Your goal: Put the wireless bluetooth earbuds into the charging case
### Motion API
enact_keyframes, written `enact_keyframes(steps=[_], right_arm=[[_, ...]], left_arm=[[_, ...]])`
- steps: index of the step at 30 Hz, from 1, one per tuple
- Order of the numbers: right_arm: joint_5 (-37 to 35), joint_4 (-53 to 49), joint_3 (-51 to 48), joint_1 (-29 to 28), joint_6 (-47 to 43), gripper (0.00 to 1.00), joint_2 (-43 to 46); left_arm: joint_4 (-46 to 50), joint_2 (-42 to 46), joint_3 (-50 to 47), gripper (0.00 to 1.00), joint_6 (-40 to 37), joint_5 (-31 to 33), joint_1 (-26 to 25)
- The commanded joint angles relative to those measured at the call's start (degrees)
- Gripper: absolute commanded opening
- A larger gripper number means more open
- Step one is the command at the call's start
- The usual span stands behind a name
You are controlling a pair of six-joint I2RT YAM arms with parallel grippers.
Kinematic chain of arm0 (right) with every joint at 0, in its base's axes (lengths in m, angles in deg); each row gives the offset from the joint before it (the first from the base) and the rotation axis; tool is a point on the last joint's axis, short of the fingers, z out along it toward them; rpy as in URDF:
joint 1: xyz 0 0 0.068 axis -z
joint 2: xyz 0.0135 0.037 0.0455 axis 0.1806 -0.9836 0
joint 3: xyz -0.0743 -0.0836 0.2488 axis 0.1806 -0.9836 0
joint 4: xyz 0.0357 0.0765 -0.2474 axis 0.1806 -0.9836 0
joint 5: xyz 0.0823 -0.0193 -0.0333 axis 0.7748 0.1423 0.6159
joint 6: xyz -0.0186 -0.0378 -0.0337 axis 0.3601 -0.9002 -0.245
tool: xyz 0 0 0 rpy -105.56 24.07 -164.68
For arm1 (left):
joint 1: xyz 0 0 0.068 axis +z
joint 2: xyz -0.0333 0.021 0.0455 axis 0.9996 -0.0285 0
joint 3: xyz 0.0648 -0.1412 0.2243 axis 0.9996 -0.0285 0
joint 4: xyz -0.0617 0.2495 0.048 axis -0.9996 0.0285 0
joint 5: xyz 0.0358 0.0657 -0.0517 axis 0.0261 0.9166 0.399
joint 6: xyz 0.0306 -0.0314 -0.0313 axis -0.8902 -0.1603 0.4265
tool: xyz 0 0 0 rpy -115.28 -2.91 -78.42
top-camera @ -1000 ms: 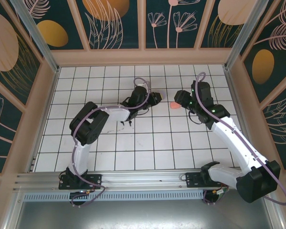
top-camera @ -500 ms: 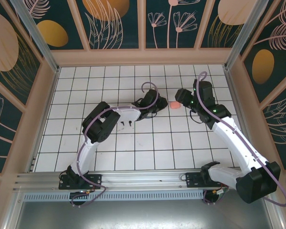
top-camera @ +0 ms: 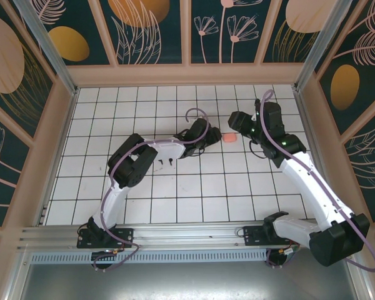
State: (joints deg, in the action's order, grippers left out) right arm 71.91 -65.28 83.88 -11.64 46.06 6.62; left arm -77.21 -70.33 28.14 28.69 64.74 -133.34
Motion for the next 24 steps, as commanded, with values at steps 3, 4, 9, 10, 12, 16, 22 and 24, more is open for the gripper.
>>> enact_keyframes(steps=[3, 4, 9, 10, 12, 16, 22, 24], right_arm=[[-0.6, -2.6, 3.1, 0.5, -1.1, 0.67, 1.0], [-0.6, -2.7, 3.2, 0.5, -1.0, 0.67, 1.2], [0.3, -2.7, 2.2, 0.5, -0.5, 0.68, 0.3], [1.2, -2.4, 1.9, 0.4, -0.5, 0.68, -0.3], [3.3, -1.4, 1.1, -0.3, -1.0, 0.68, -2.1], [4.2, -0.6, 2.1, -5.1, -2.1, 0.68, -9.0], [5.8, 0.7, 7.8, -13.4, -7.2, 0.68, -22.7], [6.5, 0.6, 10.5, -14.9, -11.5, 0.68, -27.4]], left_arm=[[3.1, 9.1, -3.2, 0.64, -8.2, 7.5, 0.2], [2.5, 11.1, -4.3, 0.65, -9.7, 8.6, 0.2], [-1.2, 21.1, -10.4, 0.68, -17.5, 13.9, 0.2], [-2.0, 23.4, -11.8, 0.68, -19.5, 15.1, 0.2], [-2.8, 27.4, -13.8, 0.69, -23.3, 17.5, 0.3], [-5.2, 36.1, -19.0, 0.82, -30.1, 23.5, 1.0], [-6.8, 47.4, -25.5, 0.99, -34.6, 25.9, 5.7], [-7.3, 50.7, -27.4, 0.99, -34.1, 26.2, 8.2]])
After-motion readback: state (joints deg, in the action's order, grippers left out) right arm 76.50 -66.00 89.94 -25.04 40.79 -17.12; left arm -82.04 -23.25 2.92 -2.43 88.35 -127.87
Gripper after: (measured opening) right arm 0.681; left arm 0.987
